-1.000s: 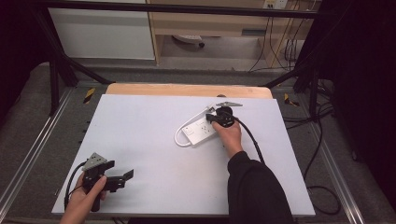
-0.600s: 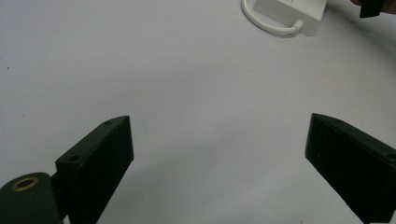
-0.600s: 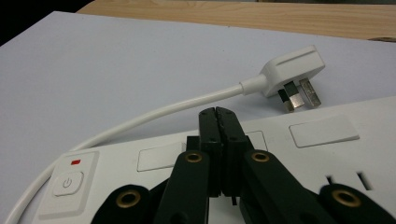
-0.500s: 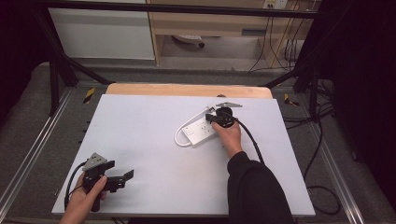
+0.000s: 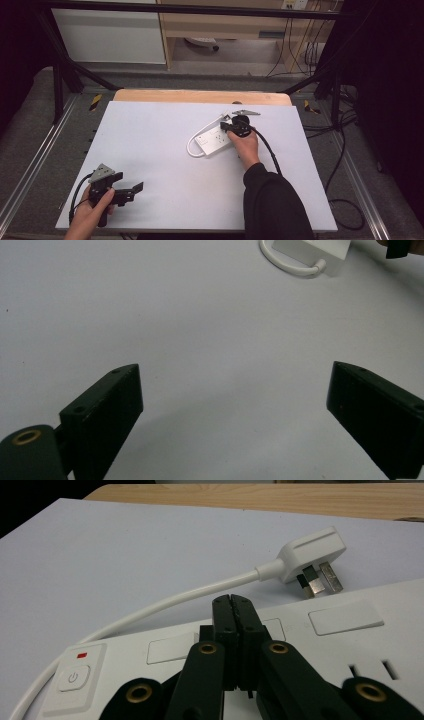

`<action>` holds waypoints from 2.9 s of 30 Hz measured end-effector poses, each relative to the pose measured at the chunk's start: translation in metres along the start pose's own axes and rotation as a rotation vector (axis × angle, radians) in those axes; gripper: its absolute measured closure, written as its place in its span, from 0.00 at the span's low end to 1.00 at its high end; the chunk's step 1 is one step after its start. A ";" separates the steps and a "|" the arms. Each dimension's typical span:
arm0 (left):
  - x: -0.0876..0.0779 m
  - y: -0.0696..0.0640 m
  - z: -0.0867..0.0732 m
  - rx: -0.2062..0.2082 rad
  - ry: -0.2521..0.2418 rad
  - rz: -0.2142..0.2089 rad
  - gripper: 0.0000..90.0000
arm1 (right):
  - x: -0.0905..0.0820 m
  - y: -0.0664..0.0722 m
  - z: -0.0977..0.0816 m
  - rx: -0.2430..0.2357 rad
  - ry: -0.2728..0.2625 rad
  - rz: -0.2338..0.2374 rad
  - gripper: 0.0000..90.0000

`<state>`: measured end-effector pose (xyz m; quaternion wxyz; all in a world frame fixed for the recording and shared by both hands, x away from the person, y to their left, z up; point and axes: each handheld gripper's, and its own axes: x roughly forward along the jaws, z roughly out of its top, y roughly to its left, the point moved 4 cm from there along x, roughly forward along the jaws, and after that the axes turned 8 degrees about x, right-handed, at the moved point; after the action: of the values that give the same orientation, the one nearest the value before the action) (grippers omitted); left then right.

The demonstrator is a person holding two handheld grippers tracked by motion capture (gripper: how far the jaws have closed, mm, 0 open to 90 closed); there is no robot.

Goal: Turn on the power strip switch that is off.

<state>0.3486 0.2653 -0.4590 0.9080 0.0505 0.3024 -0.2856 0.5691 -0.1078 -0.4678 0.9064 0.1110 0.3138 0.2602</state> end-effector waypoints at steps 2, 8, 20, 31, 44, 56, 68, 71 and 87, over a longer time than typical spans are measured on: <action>0.000 0.000 0.000 0.000 0.001 -0.001 0.09 | 0.000 0.000 0.000 0.000 0.000 0.000 1.00; 0.000 0.000 0.000 -0.001 0.001 0.000 0.09 | 0.000 0.000 -0.001 -0.003 0.002 -0.001 1.00; 0.000 0.001 -0.001 0.001 0.004 0.000 0.09 | 0.003 0.003 -0.002 -0.015 0.009 0.009 1.00; 0.000 0.001 -0.001 0.000 0.003 -0.001 0.09 | 0.003 0.003 -0.001 -0.026 0.010 -0.010 1.00; -0.001 0.001 -0.001 -0.001 0.005 0.000 0.09 | -0.003 -0.003 0.003 -0.036 0.008 -0.029 1.00; -0.001 0.001 -0.001 -0.002 0.003 -0.001 0.09 | -0.009 -0.004 0.009 -0.036 -0.006 -0.029 0.99; -0.001 0.001 -0.001 0.000 0.007 -0.003 0.09 | -0.020 -0.006 0.018 -0.032 -0.040 -0.032 0.89; 0.000 0.001 -0.001 -0.001 0.009 -0.003 0.09 | -0.022 -0.008 0.019 -0.027 -0.037 -0.035 0.86; 0.000 0.001 -0.002 -0.002 0.010 -0.003 0.09 | -0.039 -0.011 0.029 -0.015 -0.035 -0.048 0.55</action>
<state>0.3481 0.2670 -0.4602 0.9061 0.0507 0.3074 -0.2864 0.5658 -0.1390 -0.4294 0.9185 0.1015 0.2984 0.2388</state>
